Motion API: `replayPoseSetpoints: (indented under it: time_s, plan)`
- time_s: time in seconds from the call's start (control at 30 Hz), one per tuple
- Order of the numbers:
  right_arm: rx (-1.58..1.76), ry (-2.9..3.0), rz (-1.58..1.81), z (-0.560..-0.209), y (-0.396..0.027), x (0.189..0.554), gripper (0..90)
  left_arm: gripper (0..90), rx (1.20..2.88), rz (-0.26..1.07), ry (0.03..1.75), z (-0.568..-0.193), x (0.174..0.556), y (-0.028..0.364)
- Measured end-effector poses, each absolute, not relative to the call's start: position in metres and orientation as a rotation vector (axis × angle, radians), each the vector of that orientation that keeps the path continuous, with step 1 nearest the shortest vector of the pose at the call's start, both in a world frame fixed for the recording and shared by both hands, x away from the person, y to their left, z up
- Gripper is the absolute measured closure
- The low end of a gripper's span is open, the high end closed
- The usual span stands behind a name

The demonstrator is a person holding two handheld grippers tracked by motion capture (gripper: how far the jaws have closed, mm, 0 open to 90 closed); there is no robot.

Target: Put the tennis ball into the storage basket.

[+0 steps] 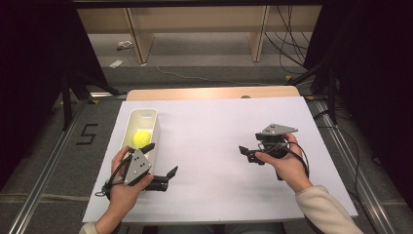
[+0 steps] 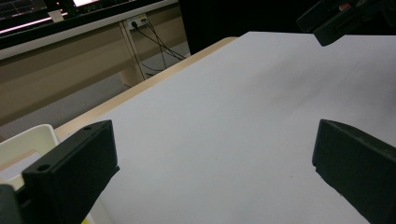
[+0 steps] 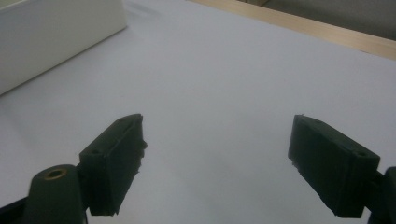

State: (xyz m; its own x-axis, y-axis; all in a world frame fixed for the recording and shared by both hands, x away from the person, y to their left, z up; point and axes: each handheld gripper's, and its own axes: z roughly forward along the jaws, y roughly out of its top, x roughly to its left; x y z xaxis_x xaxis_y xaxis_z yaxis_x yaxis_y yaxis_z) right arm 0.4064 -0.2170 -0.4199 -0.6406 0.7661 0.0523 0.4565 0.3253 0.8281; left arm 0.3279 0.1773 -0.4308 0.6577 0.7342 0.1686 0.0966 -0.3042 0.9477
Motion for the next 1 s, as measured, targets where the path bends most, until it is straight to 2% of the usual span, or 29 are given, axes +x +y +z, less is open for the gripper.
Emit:
replayPoseSetpoints:
  time_s: [1.0]
  plan:
    - [1.141,2.199,1.232,-0.427,-0.252,0.393,19.3,0.0,1.792,0.736,0.673,-0.431,0.328,0.178]
